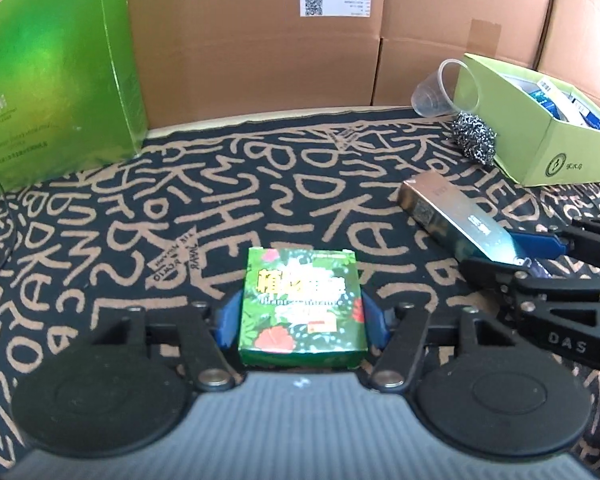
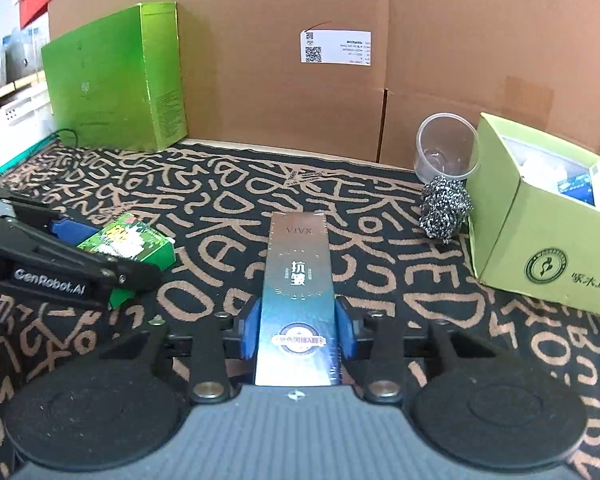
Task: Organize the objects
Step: 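Carry the green box and tall box into the light-green box and release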
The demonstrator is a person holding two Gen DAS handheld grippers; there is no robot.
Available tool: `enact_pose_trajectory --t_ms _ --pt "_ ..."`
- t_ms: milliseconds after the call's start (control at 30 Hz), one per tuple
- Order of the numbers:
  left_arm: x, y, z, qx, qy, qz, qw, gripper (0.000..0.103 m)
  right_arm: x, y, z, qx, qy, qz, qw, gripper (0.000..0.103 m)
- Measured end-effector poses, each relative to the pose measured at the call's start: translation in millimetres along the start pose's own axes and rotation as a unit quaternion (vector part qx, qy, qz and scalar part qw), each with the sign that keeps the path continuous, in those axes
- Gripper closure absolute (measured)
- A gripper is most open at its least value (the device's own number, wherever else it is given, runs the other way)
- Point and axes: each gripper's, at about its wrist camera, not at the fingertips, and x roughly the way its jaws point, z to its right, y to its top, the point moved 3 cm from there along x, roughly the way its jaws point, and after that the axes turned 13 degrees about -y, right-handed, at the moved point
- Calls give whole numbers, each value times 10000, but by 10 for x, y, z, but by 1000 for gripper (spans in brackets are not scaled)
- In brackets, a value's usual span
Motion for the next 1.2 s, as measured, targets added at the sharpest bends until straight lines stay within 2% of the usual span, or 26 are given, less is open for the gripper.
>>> enact_pose_trajectory --t_ms 133,300,467,600,800,933,1200 --pt "-23 42 31 -65 -78 26 9999 43 -97 -7 47 132 115 84 9998 60" --pt "-168 249 269 95 -386 280 9988 43 -338 115 228 346 109 467 9982 60" --pt "-311 618 624 271 -813 683 9940 43 -579 287 568 595 -128 913 9940 60" --pt "-324 918 953 491 -994 934 9894 43 -732 402 938 837 -464 1210 9880 60" --pt "-115 1361 1548 688 -1123 1156 9845 43 -762 512 1584 1341 -1056 1369 9758 60" --pt "129 1627 1896 908 -1081 1231 9823 43 -674 526 2013 1743 -1378 1374 9653 60" --pt "717 1916 2230 931 -1038 1056 9846 43 -253 546 2618 2342 -1726 1264 9483 60"
